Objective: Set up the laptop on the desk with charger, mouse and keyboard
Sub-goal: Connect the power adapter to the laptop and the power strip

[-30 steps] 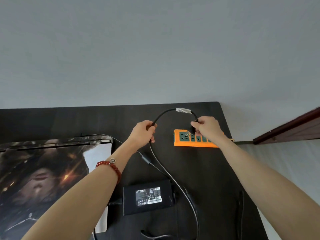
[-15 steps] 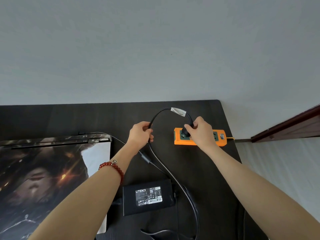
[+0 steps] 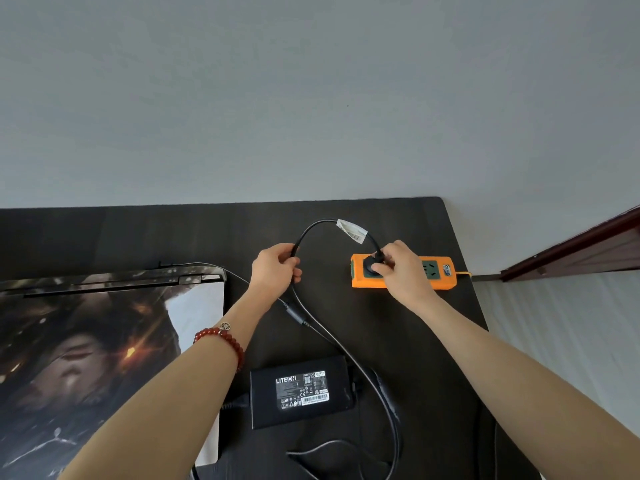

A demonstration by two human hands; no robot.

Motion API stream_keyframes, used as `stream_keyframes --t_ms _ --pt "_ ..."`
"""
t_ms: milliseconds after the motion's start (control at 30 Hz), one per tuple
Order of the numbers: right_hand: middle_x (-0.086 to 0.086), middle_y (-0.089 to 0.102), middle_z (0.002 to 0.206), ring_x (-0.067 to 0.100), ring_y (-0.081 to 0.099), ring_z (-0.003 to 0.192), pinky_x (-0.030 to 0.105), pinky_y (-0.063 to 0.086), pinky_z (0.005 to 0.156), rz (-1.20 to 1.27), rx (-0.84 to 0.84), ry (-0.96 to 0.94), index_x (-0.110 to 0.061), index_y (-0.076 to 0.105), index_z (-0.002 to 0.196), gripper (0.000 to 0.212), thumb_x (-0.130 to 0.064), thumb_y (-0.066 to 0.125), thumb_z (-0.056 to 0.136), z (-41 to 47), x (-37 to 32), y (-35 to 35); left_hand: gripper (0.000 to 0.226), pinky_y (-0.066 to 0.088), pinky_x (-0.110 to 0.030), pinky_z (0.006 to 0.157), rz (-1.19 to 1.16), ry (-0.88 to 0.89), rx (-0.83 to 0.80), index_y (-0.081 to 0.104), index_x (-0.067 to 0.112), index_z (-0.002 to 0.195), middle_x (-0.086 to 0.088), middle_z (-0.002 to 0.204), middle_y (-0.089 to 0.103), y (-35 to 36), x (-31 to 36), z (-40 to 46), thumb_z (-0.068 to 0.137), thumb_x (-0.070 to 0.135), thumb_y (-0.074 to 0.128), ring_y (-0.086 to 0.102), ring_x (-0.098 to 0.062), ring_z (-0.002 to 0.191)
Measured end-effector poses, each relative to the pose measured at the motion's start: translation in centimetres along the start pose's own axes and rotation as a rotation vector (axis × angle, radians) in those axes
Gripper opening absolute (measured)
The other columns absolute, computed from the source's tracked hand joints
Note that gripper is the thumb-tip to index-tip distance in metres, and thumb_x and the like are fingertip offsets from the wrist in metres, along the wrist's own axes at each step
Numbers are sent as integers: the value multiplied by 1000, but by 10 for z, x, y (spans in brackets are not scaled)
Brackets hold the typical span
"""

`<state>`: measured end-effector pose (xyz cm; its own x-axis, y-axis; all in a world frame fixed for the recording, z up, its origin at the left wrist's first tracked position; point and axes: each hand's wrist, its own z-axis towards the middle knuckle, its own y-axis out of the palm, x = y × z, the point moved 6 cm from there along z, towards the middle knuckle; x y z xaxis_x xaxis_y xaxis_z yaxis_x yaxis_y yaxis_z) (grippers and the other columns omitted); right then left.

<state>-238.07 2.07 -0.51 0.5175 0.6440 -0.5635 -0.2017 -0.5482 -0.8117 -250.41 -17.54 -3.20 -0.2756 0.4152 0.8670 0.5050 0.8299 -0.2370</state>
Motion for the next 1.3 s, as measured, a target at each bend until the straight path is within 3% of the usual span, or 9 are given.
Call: stream_keyframes --t_ms 467,633,767,900,1000,1067,1167,1233,1300 --pt "2 48 95 21 59 83 38 52 73 -128 82 -19 -10 54 90 7 -14 59 87 -7 -2 6 21 57 -40 79 20 11 -34 59 9 106 -2 83 62 -4 -11 -19 89 0 51 64 -17 69" --pt "-2 44 93 21 59 83 36 52 70 -111 96 28 -12 54 92 8 -17 58 88 -6 -1 8 24 55 -26 67 43 -10 -80 58 4 112 -1 84 63 -1 -17 -25 89 1 50 65 -14 68" --pt "-1 46 92 22 58 84 39 50 71 -80 73 38 -11 56 92 8 -18 57 88 -1 -1 4 33 50 -41 93 154 -5 -110 54 6 122 -10 108 66 0 -20 -42 89 8 53 65 -24 92" --pt "8 54 115 28 55 107 45 46 89 -68 -46 82 -10 55 119 31 -18 55 90 -9 -1 1 57 39 -28 101 399 115 -270 40 16 136 -5 131 51 -6 -34 -96 86 35 60 51 -14 115" --pt "7 39 145 27 39 131 51 34 105 -37 -180 118 -16 22 145 63 -28 53 91 -45 3 -9 87 25 -40 112 799 243 -483 19 36 142 5 149 28 -15 -63 -142 70 72 53 24 -16 137" --pt "2 44 142 23 41 130 54 30 108 -73 -178 61 -21 24 144 62 -35 52 91 -86 7 -24 103 15 -49 115 1055 296 -574 2 44 142 8 156 2 -21 -84 -164 59 86 44 -3 -18 143" --pt "0 59 127 21 43 129 59 21 110 -203 -26 -82 -25 53 127 40 -36 53 89 -156 18 -50 114 12 -54 113 1153 323 -531 -7 47 140 5 155 -17 -21 -96 -175 45 95 35 -18 -23 142" --pt "2 59 127 24 39 132 61 13 110 -282 145 -15 -24 61 119 33 -34 58 87 -196 37 -64 116 12 -56 111 1183 320 -508 -4 48 140 2 155 -19 -16 -97 -177 43 95 37 -17 -26 141" --pt "8 50 137 30 32 135 61 10 109 -336 282 178 -21 57 124 40 -36 57 87 -224 65 -68 114 12 -58 110 1200 286 -511 1 48 141 2 154 -20 -9 -101 -182 44 92 44 -18 -27 140"
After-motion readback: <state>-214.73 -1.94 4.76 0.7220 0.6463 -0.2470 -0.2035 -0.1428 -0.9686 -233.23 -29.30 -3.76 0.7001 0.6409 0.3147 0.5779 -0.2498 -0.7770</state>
